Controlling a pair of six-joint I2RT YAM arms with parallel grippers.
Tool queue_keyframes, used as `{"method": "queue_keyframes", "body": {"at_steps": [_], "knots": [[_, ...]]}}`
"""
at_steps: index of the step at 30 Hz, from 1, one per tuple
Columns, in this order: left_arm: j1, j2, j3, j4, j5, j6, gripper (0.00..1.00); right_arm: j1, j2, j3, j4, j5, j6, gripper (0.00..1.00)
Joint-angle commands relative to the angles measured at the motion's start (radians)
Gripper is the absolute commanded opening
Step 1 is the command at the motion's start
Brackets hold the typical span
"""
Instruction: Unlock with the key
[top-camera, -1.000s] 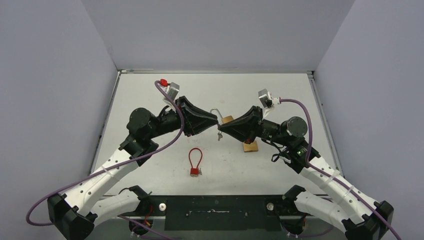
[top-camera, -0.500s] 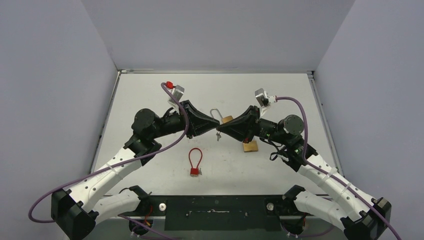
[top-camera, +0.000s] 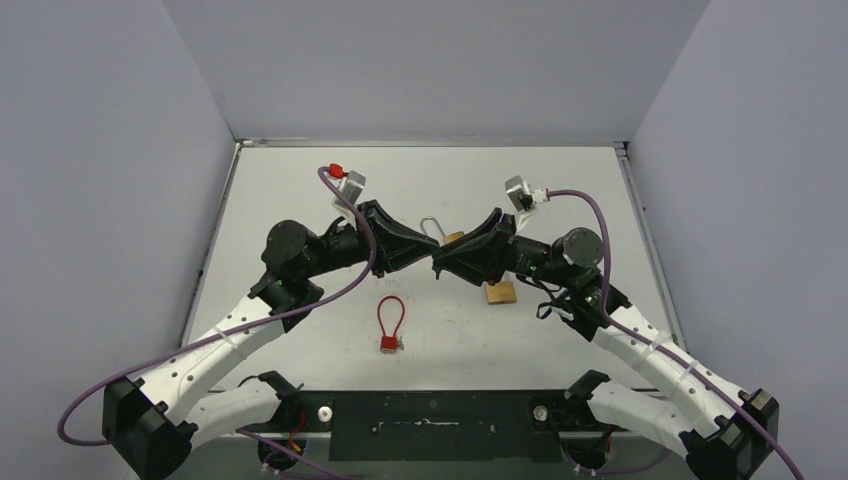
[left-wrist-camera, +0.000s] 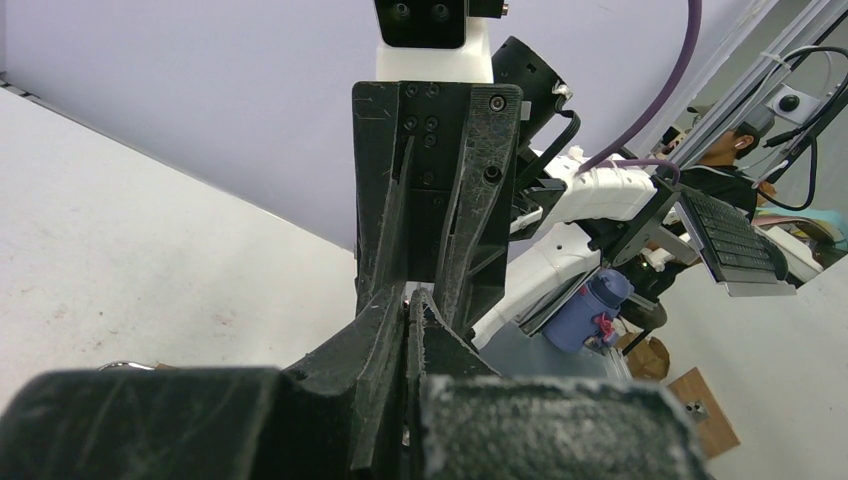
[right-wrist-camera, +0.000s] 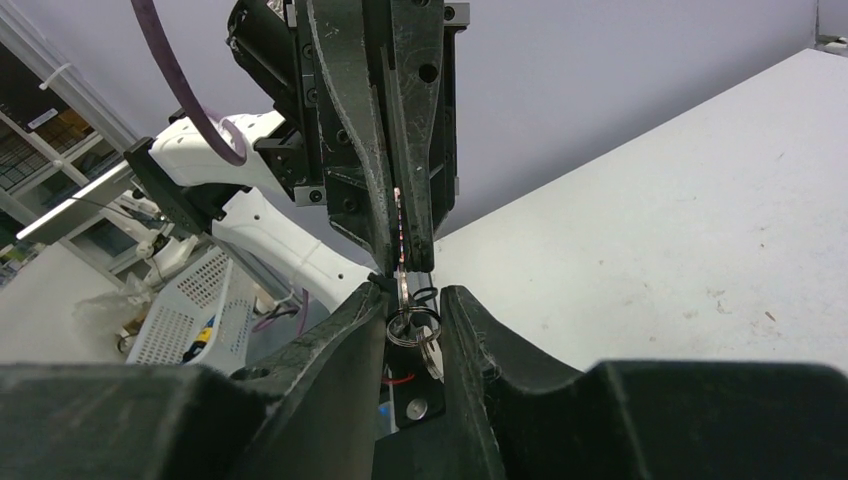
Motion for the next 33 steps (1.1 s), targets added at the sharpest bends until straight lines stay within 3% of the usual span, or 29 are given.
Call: {"method": "queue_keyframes", "body": {"at_steps": [1, 4, 8, 11, 19, 24, 25, 27, 28, 31, 33], "knots": [[0.003, -0.016, -0.001, 0.069, 0.009, -0.002, 0.00, 0.003, 0.001, 0.019, 0.080, -0.013, 0.002, 0.24], [0.003, -0.014, -0.003, 0.073, 0.015, -0.003, 0.00, 0.003, -0.001, 0.012, 0.093, 0.000, 0.000, 0.26], [0.003, -0.013, -0.003, 0.076, 0.018, -0.002, 0.00, 0.003, -0.015, -0.001, 0.104, 0.033, -0.002, 0.41], [0.003, -0.013, -0.003, 0.076, 0.018, -0.002, 0.00, 0.003, -0.020, -0.008, 0.105, 0.052, -0.001, 0.41], [0.003, -0.017, 0.000, 0.076, 0.010, -0.003, 0.00, 0.003, -0.014, -0.020, 0.113, 0.040, 0.015, 0.03], [0.004, -0.022, 0.005, 0.062, -0.019, -0.002, 0.00, 0.003, -0.019, -0.027, 0.106, 0.051, 0.009, 0.00], [0.005, -0.026, 0.007, 0.043, -0.039, 0.006, 0.04, 0.003, -0.021, -0.029, 0.099, 0.060, 0.003, 0.00], [0.004, -0.043, 0.014, -0.016, -0.102, 0.037, 0.30, 0.000, -0.028, -0.036, 0.078, 0.082, -0.008, 0.00], [0.005, -0.051, 0.019, -0.061, -0.153, 0.058, 0.39, -0.004, -0.031, -0.044, 0.074, 0.087, -0.012, 0.00], [0.005, -0.063, 0.067, -0.278, -0.342, 0.128, 0.53, -0.023, -0.040, -0.071, 0.062, 0.098, -0.014, 0.00], [0.004, -0.058, 0.098, -0.363, -0.397, 0.169, 0.61, -0.041, -0.045, -0.094, 0.058, 0.100, -0.008, 0.00]]}}
